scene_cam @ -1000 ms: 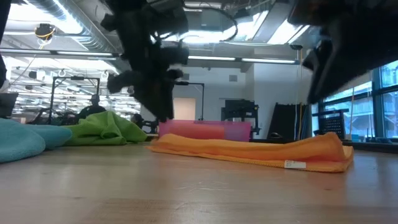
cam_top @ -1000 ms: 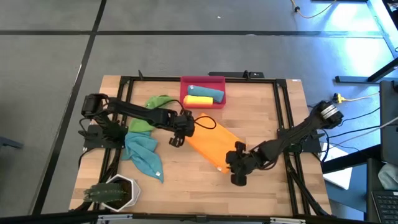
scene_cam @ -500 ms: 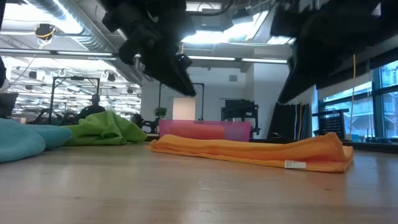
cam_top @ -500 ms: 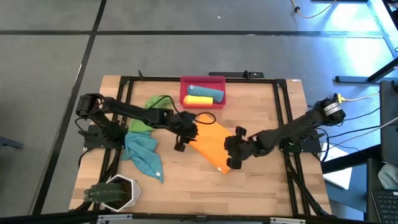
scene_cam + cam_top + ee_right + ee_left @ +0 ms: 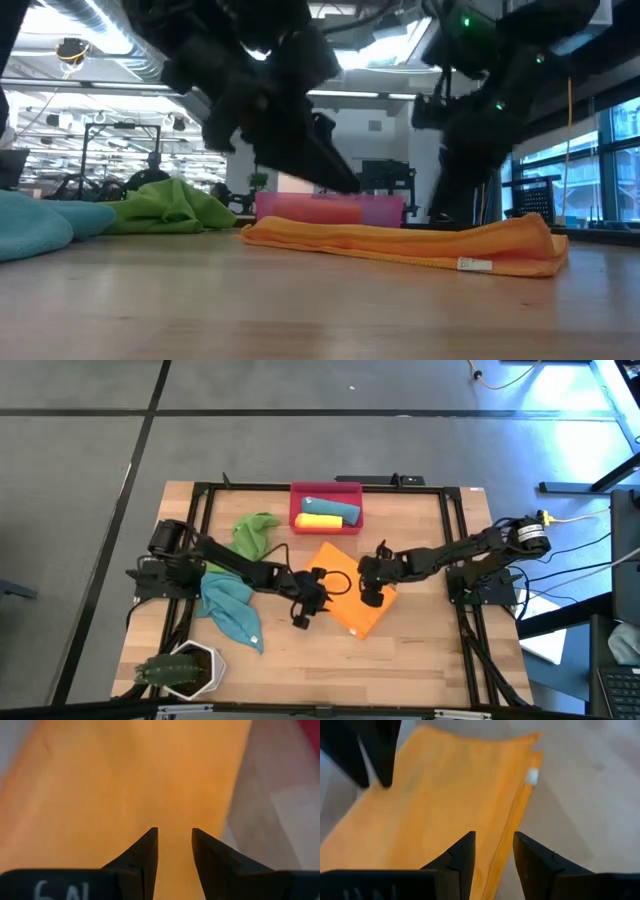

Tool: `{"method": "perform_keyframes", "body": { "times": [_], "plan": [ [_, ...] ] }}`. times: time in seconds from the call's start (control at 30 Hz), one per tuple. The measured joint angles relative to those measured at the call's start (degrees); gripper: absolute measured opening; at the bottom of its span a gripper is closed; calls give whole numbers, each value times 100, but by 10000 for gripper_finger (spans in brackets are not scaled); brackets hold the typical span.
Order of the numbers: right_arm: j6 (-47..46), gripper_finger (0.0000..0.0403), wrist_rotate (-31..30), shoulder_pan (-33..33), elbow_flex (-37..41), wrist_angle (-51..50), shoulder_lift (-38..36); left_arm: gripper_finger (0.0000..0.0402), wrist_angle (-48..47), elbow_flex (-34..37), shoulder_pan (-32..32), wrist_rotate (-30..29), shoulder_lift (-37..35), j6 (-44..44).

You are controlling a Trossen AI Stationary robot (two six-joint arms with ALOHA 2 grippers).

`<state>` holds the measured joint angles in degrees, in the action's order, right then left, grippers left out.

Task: Roll microfiber towels into tight, uniform cylinder then place into a basket
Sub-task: Roll the orange microfiber cloth

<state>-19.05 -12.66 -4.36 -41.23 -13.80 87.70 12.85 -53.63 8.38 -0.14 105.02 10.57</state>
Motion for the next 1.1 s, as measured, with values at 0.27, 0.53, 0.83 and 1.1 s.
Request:
{"method": "perform_keyframes", "body": {
  "times": [0.27, 0.53, 0.83, 1.1],
  "plan": [
    [-328, 120, 38, 6, 193, -604, -5, 121, -187, -2, 7, -31, 107, -368],
    [-1313, 120, 257, -448, 212, -914, -9, 116, -832, 0, 151, -72, -521, -860],
    [-3459, 120, 667, -1799, 214, 296, 80, 107, -2047, -4, 575, -1421, -1594, -903],
    [-2370, 120, 811, -2240, 73, 2506, 325, 107, -1470, -9, 783, -1271, -1584, -909]
  ]
}}
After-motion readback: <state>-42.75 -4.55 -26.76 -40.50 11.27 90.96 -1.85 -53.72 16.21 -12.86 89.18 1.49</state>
